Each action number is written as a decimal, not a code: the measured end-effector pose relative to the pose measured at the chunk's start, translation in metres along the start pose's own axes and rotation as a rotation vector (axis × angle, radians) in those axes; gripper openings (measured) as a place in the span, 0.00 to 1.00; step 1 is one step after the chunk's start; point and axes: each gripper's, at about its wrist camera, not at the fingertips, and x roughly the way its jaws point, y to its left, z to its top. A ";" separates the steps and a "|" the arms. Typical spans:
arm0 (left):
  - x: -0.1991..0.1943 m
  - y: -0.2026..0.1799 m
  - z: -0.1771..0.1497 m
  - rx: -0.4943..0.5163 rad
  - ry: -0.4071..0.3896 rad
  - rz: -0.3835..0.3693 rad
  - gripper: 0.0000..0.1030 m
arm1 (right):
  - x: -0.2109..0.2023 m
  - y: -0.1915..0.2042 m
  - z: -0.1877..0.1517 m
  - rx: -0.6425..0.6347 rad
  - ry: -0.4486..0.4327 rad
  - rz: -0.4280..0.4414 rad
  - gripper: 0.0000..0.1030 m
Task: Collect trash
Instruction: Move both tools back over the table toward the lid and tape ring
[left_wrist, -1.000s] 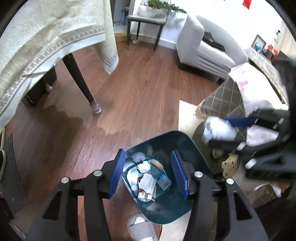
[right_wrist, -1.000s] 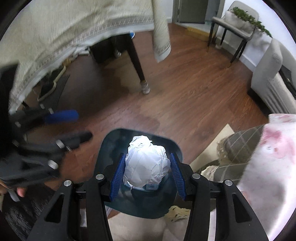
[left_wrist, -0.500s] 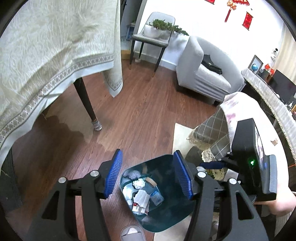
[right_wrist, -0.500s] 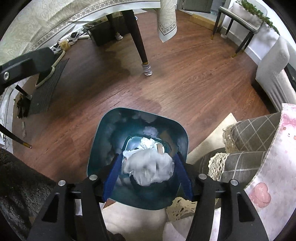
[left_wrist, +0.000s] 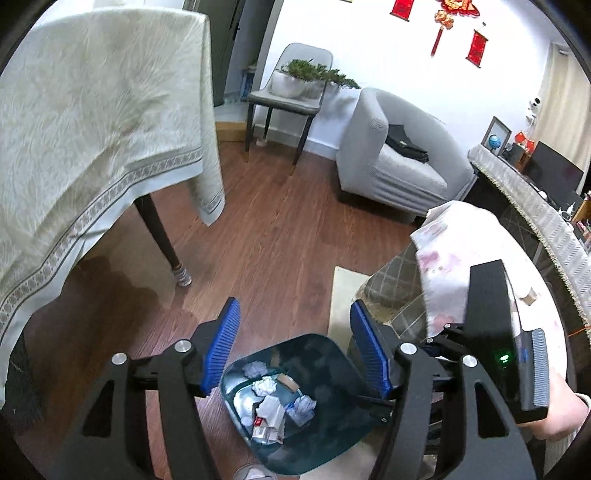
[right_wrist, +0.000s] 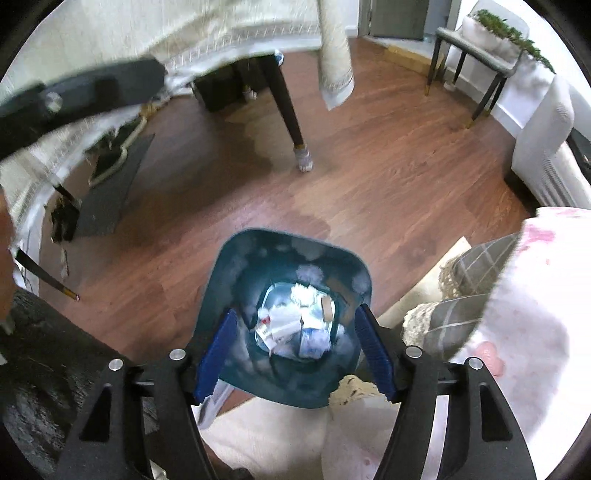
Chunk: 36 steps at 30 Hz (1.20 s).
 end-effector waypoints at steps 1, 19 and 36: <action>-0.001 -0.003 0.002 0.004 -0.007 -0.001 0.65 | -0.007 -0.003 -0.001 0.005 -0.021 0.005 0.65; 0.001 -0.107 0.024 0.126 -0.069 -0.113 0.73 | -0.113 -0.088 -0.047 0.155 -0.264 -0.086 0.65; 0.041 -0.216 0.019 0.179 -0.027 -0.258 0.75 | -0.165 -0.163 -0.125 0.273 -0.301 -0.215 0.65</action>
